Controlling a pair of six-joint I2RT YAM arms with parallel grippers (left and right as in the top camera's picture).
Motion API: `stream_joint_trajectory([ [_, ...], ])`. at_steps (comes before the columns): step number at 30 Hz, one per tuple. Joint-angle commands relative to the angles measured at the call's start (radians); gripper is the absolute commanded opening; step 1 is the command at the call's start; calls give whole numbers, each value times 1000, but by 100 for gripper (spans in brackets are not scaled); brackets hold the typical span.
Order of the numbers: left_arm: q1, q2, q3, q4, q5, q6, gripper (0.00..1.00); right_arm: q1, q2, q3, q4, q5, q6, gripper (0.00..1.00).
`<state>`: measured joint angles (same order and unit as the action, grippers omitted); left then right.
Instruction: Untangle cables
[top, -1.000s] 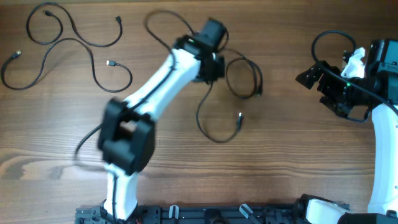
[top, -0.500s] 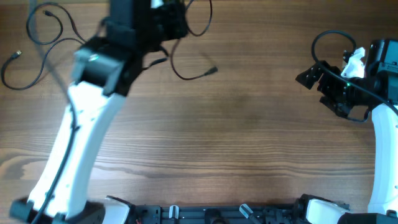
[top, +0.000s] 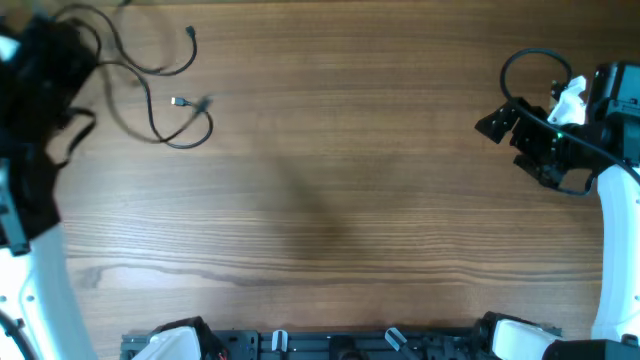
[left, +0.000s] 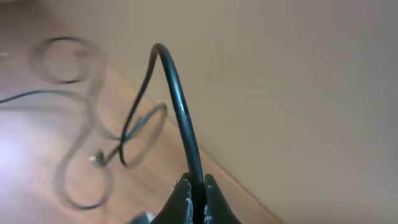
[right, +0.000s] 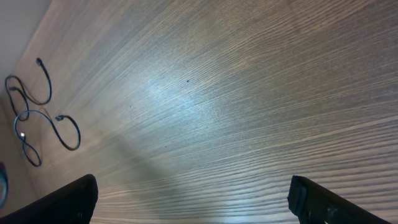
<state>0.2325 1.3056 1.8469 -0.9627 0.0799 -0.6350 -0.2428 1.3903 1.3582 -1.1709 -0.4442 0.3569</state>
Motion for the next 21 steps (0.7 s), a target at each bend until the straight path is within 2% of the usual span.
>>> stream_joint_trajectory([
  [1, 161, 20, 8, -60, -31, -141, 4, 4, 13, 8, 10, 3, -15, 100],
  [3, 264, 45, 8, -110, -41, -232, 4, 4, 13, 8, 13, 2, -14, 100],
  [5, 326, 68, 8, -142, -42, -261, 4, 4, 13, 8, 8, 2, -14, 100],
  [11, 437, 132, 5, -124, -141, -263, 4, 4, 13, 8, 6, 3, -15, 100],
  [15, 484, 175, 5, -56, -111, -247, 4, 4, 13, 8, 8, 3, -14, 100],
  [17, 490, 188, 5, -18, -58, -188, 4, 4, 13, 8, 8, 2, -14, 100],
  [21, 518, 209, 5, -70, -68, -192, 4, 4, 13, 8, 4, 3, -14, 100],
])
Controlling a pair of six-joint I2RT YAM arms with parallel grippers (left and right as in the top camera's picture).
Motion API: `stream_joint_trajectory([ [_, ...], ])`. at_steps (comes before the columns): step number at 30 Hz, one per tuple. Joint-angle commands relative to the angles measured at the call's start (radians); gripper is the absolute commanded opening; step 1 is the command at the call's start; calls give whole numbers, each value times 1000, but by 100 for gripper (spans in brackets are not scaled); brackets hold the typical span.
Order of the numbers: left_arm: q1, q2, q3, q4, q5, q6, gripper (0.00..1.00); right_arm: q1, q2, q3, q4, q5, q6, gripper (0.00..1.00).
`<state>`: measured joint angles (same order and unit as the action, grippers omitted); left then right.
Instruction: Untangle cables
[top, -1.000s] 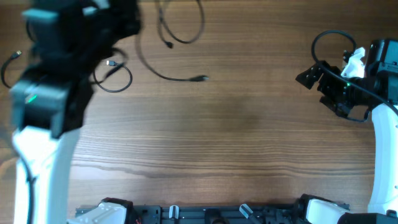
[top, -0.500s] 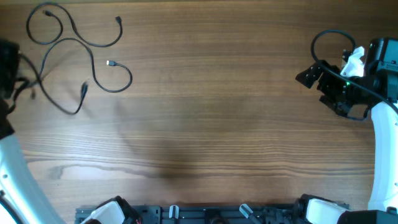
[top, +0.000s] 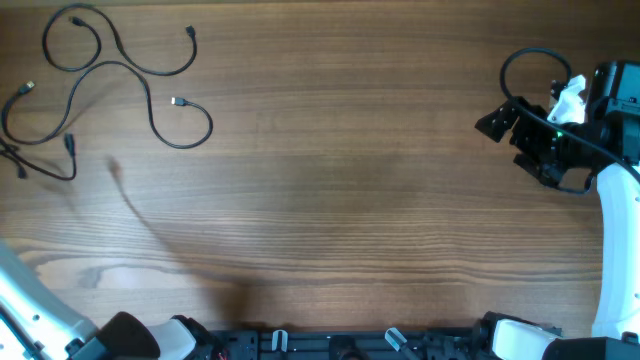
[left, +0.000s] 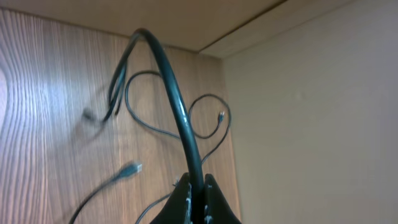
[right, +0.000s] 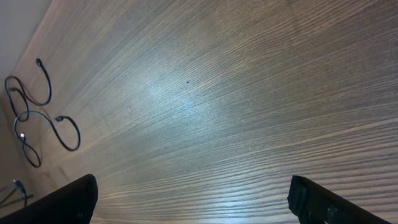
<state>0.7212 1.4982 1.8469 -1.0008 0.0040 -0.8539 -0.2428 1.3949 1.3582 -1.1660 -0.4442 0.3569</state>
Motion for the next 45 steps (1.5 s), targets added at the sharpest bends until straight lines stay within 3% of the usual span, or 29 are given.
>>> stream_joint_trajectory([
  [1, 38, 24, 4, -44, -3, 26, 4, 4, 9, 8, -1, 3, -15, 100],
  [18, 148, 298, 3, -208, 47, 34, 4, 4, 9, 8, 2, 3, -16, 100],
  [24, 167, 337, -4, -281, -13, 35, 6, 4, 9, 8, 4, 3, -16, 100],
  [26, 167, 339, -31, -278, -12, 35, 15, 4, 9, 8, 4, 3, -16, 100],
  [29, 167, 339, -87, -264, -13, 35, 18, 4, 9, 8, 3, 3, -16, 100],
  [32, 167, 339, -150, -258, -13, 35, 38, 4, 9, 8, 2, 2, -16, 100],
  [33, 167, 339, -168, -240, -13, 35, 59, 4, 9, 8, 1, 2, -16, 100],
  [35, 167, 339, -182, -224, -13, 35, 88, 4, 9, 8, 2, 2, -16, 100],
  [36, 167, 339, -185, -220, -13, 35, 92, 4, 9, 8, 2, 3, -16, 100],
  [39, 167, 339, -185, -222, 62, 44, 92, 4, 9, 8, 9, 2, -16, 100],
  [42, 154, 339, -189, -224, 188, 148, 90, 4, 9, 8, 22, 2, -13, 100],
  [45, 120, 339, -202, -222, 173, 231, 87, 4, 9, 8, 23, 2, -13, 100],
])
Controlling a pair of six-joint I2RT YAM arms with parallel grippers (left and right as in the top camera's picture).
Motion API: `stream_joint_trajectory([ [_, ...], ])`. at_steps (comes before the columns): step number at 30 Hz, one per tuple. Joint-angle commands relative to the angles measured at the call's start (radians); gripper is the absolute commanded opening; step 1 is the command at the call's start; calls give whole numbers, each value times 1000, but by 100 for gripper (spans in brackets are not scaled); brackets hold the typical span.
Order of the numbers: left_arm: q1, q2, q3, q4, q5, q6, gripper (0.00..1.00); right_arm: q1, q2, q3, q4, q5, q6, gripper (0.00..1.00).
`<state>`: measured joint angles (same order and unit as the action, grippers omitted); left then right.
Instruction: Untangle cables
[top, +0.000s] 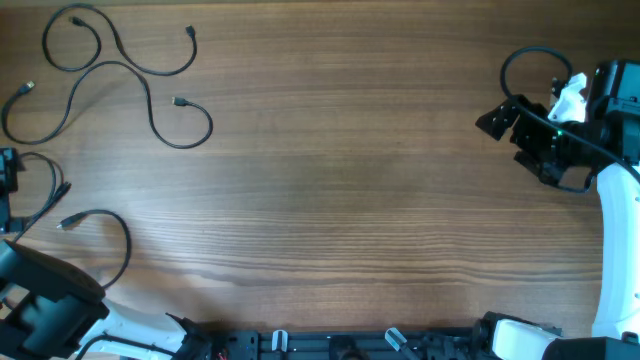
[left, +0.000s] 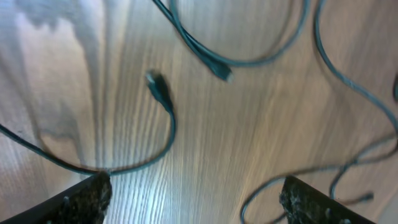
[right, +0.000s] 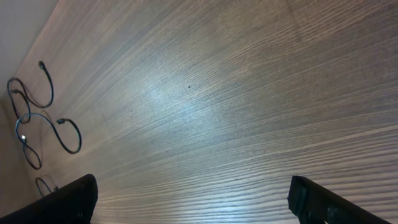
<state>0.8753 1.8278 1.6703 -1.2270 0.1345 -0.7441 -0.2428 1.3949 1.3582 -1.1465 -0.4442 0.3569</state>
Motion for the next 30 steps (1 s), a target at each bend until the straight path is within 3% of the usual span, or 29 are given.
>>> stream_joint_trajectory([
  [1, -49, 9, -34, 5, 10, 140, 85, 4, 9, 8, 4, 2, -13, 100],
  [4, -92, 9, -86, 19, -135, 138, 79, 4, 9, 8, 9, 2, -14, 100],
  [7, -136, 9, -189, 74, -151, 137, 72, 4, 9, 8, 13, 2, -13, 100],
  [11, -187, 9, -388, 246, -151, 91, 78, 4, 9, 8, 12, 2, -14, 100],
  [16, -211, 9, -567, 452, -136, 29, 62, 4, 9, 8, 6, 2, -14, 100],
  [20, -241, 10, -614, 524, -124, 29, 48, 4, 9, 8, 17, 2, -13, 100],
  [24, -270, 10, -614, 529, -81, 20, 18, 4, 9, 8, 15, 2, -13, 100],
  [27, -293, 10, -614, 529, -19, -97, 4, 4, 9, 8, 13, 2, -13, 100],
  [30, -294, 10, -614, 533, 10, -231, 4, 4, 9, 8, 1, 2, -13, 100],
])
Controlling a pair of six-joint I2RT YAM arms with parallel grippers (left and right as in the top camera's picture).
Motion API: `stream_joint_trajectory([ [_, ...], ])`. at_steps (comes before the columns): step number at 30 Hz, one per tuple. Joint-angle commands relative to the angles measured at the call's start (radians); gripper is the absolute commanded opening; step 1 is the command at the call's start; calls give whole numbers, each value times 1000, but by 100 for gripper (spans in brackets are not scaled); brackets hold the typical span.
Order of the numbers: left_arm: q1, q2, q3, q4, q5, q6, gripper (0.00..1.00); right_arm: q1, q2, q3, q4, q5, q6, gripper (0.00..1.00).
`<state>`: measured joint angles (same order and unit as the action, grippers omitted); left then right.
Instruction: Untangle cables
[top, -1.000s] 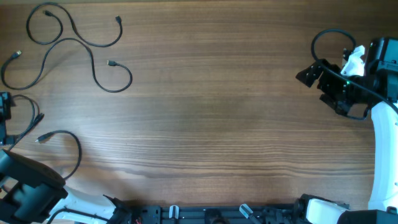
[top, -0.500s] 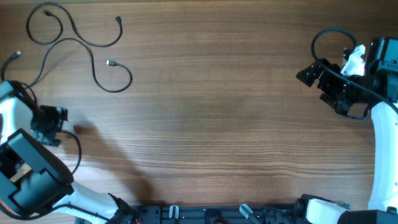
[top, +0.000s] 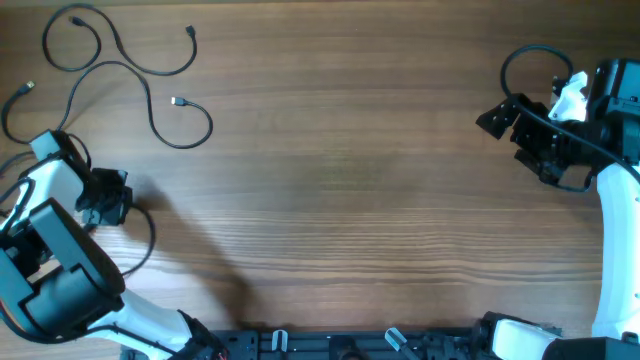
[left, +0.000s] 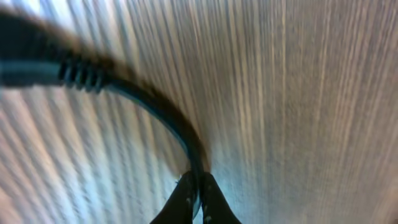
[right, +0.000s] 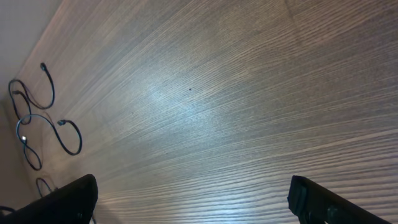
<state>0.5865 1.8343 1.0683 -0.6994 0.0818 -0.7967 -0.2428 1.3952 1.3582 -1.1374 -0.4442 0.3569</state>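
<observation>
My left gripper (left: 196, 184) is shut on a thin black cable (left: 163, 111), which arcs up from the fingers to a ribbed plug end (left: 74, 74) close over the wood. In the overhead view the left gripper (top: 108, 195) sits low near the table's left edge. Two more black cables lie at the back left: one looping cable (top: 160, 72) and one S-shaped cable (top: 185, 146) with a small plug. They appear again in the right wrist view as small cables (right: 65, 137). The right gripper (right: 193, 194) stands open and empty at the far right (top: 497, 120).
The wooden table (top: 340, 190) stretches between the two arms. A black wire loop (top: 520, 60) belonging to the right arm hangs at the back right. The arm bases (top: 330, 342) line the front edge.
My left gripper was open over a cable lying at the front left. Now it is shut on a black cable, farther in from the left edge. The right arm has not moved.
At first my left gripper held a black cable up at the back-left corner. Then it still held it, out past the left edge. Later it was open, with that cable lying front left, apart from the other two. Now it grips a cable again.
</observation>
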Motion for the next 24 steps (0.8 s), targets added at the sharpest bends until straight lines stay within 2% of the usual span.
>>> stream_joint_trajectory([
  [1, -6, 3, -12, 18, 89, -218, 4, 4, 8, 8, -11, 2, -14, 100],
  [5, -6, 3, -12, 189, 340, -290, 4, 4, 8, 8, -16, 2, -14, 100],
  [8, -6, 3, -12, 348, 497, -421, 4, 4, 8, 8, -17, 2, -14, 100],
  [11, -6, 3, -12, 401, 547, -497, 4, 4, 8, 8, -23, 2, -14, 100],
  [14, -6, 3, -12, 401, 550, -499, 6, 4, 8, 8, -23, 2, -14, 100],
  [16, -6, 3, -12, 401, 556, -499, 9, 4, 8, 8, -23, 2, -13, 100],
  [18, -6, 3, -12, 427, 586, -498, 21, 4, 8, 8, -24, 2, -13, 100],
  [22, -9, 3, -12, 449, 640, -491, 23, 4, 8, 8, -24, 2, -13, 100],
  [23, -9, 3, -12, 449, 640, -489, 29, 4, 8, 8, -24, 2, -13, 100],
  [24, -9, 3, -12, 450, 640, -474, 40, 4, 8, 8, -24, 2, -13, 100],
])
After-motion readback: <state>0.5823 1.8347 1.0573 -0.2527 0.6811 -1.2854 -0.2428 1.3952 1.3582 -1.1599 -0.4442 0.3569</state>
